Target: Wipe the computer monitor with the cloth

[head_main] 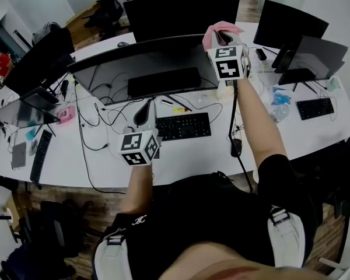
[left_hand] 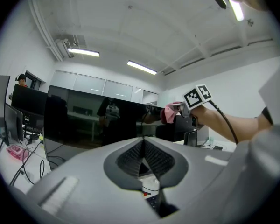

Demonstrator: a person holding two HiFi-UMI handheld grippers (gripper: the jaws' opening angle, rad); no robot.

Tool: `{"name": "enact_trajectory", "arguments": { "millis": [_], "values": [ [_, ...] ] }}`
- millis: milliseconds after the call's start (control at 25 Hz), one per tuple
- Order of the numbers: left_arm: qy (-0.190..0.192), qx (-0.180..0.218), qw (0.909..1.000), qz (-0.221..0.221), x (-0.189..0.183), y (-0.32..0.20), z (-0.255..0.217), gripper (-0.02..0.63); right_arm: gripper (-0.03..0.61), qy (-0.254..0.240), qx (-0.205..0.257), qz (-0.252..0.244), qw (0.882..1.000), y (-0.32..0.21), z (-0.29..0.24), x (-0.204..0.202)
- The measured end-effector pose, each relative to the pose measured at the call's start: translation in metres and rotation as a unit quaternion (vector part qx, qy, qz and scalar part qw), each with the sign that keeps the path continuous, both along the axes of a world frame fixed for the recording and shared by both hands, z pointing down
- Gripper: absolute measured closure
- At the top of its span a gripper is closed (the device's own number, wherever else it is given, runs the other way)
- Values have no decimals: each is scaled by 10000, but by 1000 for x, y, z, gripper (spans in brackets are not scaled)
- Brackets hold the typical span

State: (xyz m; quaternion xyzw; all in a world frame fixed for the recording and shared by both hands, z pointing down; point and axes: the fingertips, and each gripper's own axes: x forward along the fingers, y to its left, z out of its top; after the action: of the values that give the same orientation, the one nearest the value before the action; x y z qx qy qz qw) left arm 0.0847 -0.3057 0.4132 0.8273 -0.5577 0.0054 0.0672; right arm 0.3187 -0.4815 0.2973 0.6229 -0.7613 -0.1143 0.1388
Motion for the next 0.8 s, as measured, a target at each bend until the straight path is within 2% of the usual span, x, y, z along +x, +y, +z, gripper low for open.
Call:
{"name": "enact_trajectory", "arguments": {
  "millis": [200,440,800],
  "values": [
    [-141,52,9999,-57,13,-1,-6,565,568,-220,28,77,9997,-4,1,32],
    [-121,-119,9994,-315,3,-2,6,565,568,-726,-33,91,9973,-7,-2,61],
    [-197,-159,9994,-253,16,0,8,565,568,-1160,-30,9,9932,-9,-1,77]
  ]
}}
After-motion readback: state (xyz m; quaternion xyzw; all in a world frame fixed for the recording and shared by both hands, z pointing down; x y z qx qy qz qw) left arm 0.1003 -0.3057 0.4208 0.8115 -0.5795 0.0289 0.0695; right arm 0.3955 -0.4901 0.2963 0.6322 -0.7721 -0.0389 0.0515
